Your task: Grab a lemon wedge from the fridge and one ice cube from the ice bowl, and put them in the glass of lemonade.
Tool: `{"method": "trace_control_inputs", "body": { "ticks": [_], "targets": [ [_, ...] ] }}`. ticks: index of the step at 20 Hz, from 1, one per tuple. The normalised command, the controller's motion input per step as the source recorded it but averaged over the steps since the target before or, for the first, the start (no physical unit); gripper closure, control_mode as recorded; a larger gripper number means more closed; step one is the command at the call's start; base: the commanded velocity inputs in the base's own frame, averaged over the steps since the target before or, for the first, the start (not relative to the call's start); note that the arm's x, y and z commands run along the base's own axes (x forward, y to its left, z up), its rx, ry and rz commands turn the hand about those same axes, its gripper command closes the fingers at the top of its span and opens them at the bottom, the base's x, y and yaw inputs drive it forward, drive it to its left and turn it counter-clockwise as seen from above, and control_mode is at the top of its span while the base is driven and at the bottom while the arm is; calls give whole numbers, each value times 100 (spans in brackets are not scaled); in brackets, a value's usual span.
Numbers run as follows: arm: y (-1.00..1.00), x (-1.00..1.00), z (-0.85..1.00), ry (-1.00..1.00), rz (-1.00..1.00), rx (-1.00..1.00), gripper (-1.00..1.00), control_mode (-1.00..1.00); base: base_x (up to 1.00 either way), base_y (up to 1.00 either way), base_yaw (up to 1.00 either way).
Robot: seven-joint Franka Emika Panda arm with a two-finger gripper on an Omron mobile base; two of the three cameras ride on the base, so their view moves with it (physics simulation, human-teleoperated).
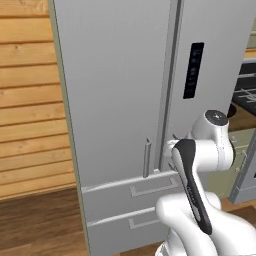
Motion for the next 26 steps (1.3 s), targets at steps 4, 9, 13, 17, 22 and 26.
{"method": "trace_control_inputs", "body": {
  "ticks": [4,9,13,17,22,26],
  "targets": [
    [0,-17,8,-21,0,0,-100,-100,-3,0,0],
    [-6,-26,36,-49,0,0,-100,-100,0,0,0],
    [-4,-13,37,-50,0,0,-100,-100,0,0,0],
    [-6,18,20,-13,0,0,-100,-100,0,0,0],
    [-21,86,1,5,2,0,-100,-100,0,0,0],
    [-63,83,-20,3,5,-1,-100,-100,0,0,0]
  ]
}}
